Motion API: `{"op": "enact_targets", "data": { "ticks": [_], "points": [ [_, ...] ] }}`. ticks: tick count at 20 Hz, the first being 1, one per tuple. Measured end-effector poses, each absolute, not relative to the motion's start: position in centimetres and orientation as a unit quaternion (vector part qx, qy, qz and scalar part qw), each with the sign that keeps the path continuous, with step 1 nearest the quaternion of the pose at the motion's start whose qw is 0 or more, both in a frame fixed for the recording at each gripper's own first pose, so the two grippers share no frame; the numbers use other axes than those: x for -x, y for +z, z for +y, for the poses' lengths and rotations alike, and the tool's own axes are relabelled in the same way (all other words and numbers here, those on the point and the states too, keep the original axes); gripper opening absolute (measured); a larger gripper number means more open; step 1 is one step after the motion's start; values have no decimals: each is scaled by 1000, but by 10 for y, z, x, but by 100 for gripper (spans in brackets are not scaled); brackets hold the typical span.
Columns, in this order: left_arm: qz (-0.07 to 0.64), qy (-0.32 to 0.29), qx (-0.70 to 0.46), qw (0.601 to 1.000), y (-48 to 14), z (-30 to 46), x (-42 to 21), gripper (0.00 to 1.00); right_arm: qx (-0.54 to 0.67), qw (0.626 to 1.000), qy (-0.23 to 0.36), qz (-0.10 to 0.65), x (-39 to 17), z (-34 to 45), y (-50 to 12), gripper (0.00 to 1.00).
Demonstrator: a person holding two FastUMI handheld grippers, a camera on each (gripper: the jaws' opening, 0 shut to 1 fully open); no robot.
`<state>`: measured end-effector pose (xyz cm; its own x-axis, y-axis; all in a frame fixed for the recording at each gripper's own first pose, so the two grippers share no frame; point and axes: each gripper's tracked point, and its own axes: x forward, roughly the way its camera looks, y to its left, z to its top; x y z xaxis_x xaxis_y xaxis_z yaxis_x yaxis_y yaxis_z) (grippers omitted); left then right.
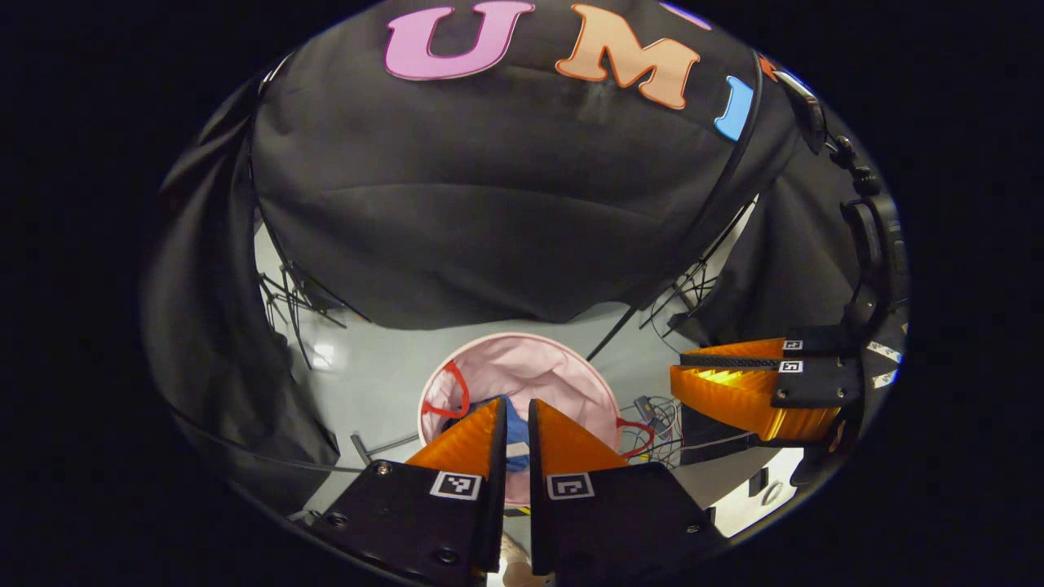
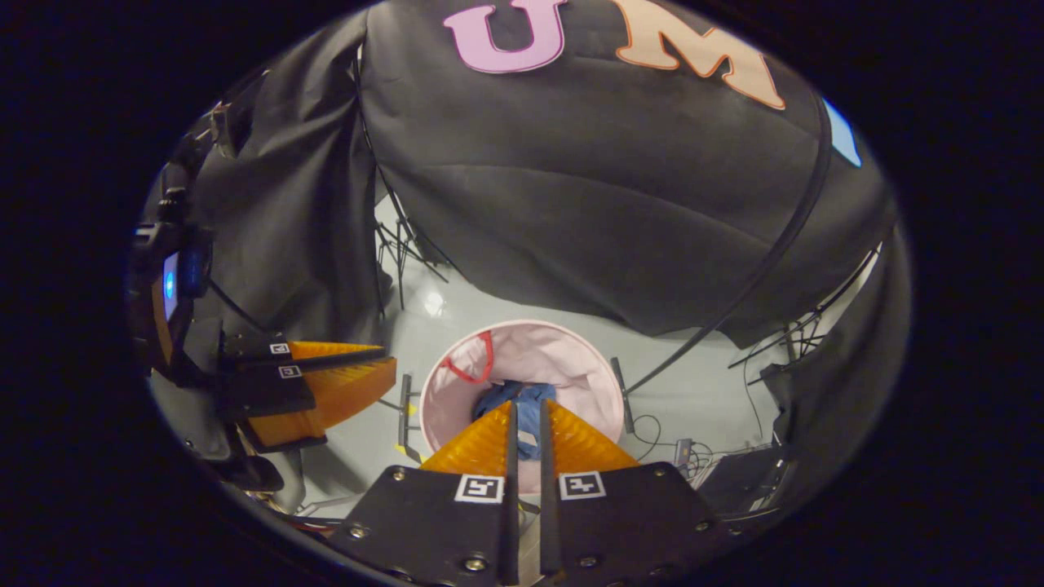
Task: Grasp the clothes on the hanger with both hands and then place them into the laundry hamper below.
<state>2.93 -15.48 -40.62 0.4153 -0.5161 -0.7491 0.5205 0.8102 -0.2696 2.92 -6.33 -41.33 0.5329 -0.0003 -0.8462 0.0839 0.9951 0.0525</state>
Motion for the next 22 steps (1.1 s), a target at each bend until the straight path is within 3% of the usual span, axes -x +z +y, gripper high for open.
{"op": "enact_targets", "data": {
  "ticks": [11, 16, 22],
  "points": [
    [257, -321, 40, 911, -232, -180, -76, 15, -51, 945, -50, 319, -80, -77, -262, 11],
    [168, -330, 70, 926, -136, -189, -85, 15, -52, 972, -55, 221, -99, -80, -165, 10],
    [88, -337, 78, 934, -51, -175, -74, 14, -45, 990, -66, 119, -82, -78, -71, 10]
  ]
}}
